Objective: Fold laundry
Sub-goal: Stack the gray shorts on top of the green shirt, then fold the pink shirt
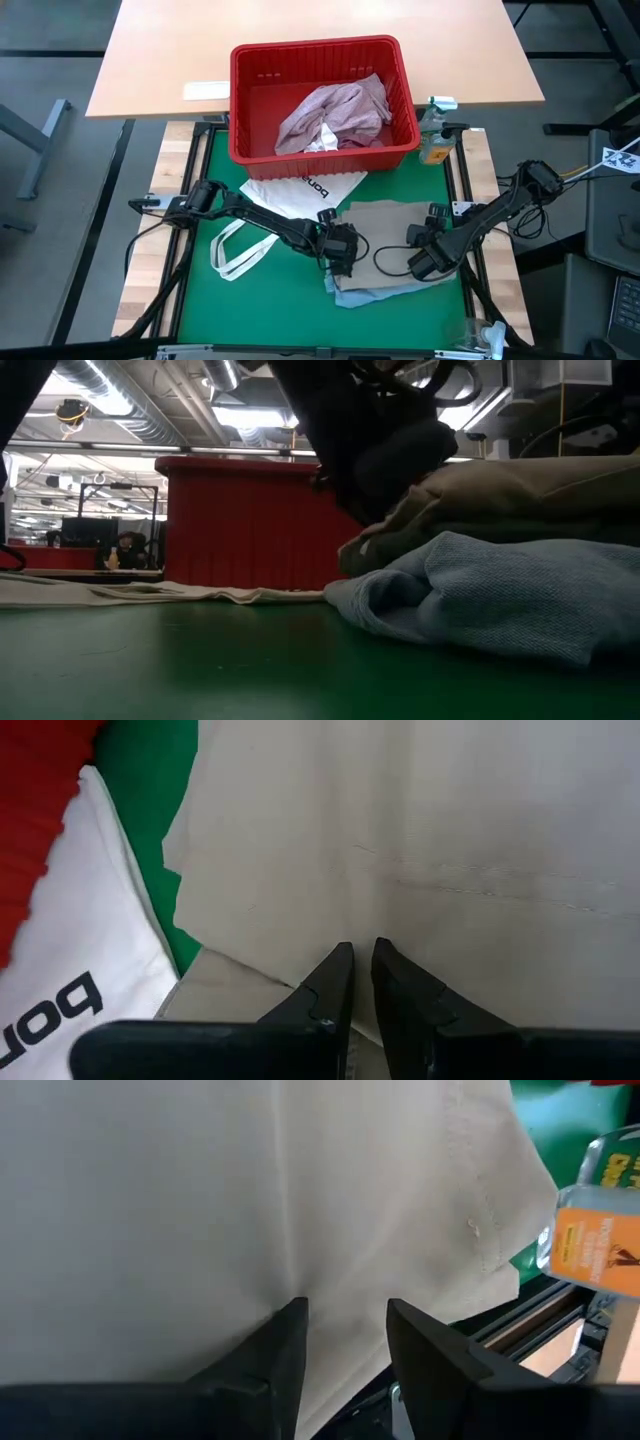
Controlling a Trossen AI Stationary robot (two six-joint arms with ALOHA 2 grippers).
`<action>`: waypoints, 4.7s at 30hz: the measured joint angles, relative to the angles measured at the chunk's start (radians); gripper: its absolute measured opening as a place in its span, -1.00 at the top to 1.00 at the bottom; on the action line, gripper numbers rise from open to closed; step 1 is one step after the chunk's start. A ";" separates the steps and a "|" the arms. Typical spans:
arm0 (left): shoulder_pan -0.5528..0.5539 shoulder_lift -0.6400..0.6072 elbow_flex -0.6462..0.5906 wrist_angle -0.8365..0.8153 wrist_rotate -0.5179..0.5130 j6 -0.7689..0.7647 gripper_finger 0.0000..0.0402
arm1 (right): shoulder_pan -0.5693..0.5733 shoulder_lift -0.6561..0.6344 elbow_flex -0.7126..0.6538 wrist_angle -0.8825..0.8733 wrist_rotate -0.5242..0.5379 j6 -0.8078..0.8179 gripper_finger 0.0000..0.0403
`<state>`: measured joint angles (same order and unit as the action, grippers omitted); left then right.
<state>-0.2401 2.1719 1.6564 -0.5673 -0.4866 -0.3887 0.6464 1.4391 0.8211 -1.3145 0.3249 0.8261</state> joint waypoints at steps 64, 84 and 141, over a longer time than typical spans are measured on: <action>-0.189 -0.007 0.676 0.074 -0.006 0.429 0.81 | -0.013 0.000 0.558 -0.205 0.050 -0.250 0.29; 0.109 -0.160 0.696 -0.409 -0.259 0.372 0.81 | -0.526 0.001 0.718 0.122 0.378 -0.884 0.29; 0.212 -0.208 0.695 -0.576 -0.124 0.257 0.81 | -1.432 0.585 0.688 1.108 -0.081 -0.693 0.29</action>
<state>-0.0277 1.9644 2.3516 -1.1435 -0.6106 -0.1314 -0.7860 2.0243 1.5089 -0.2067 0.2442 0.1332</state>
